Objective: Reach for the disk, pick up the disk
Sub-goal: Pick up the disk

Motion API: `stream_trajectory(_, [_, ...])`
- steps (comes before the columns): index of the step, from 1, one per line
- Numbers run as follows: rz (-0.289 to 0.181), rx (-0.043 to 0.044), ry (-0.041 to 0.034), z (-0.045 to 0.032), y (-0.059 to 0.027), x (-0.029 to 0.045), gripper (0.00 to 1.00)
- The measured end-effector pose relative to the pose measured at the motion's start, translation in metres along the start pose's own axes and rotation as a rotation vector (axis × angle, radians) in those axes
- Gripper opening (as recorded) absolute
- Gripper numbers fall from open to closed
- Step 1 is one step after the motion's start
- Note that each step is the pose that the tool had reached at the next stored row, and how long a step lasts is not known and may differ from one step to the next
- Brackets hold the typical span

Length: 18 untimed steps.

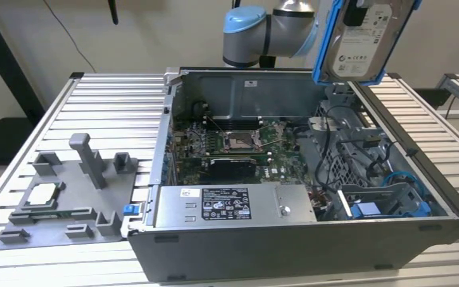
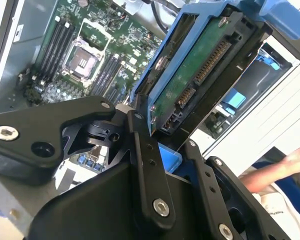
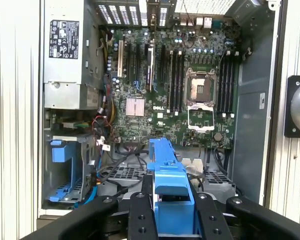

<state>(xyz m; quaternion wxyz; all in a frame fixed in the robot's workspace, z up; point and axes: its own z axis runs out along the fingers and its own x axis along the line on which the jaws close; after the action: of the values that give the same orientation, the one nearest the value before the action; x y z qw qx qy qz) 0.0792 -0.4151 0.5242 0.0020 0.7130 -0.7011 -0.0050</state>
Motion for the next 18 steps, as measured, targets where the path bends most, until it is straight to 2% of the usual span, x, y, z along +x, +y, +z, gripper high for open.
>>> stream_trajectory(11, [0.000, 0.0000, 0.0001, 0.0000, 0.0000, 0.0017, 0.00])
stream_trajectory(14, [0.000, 0.0000, 0.0000, 0.0000, 0.0001, 0.0065, 0.00])
stream_trajectory(18, [0.001, -0.0001, 0.0001, 0.0001, 0.0003, 0.0173, 0.00])
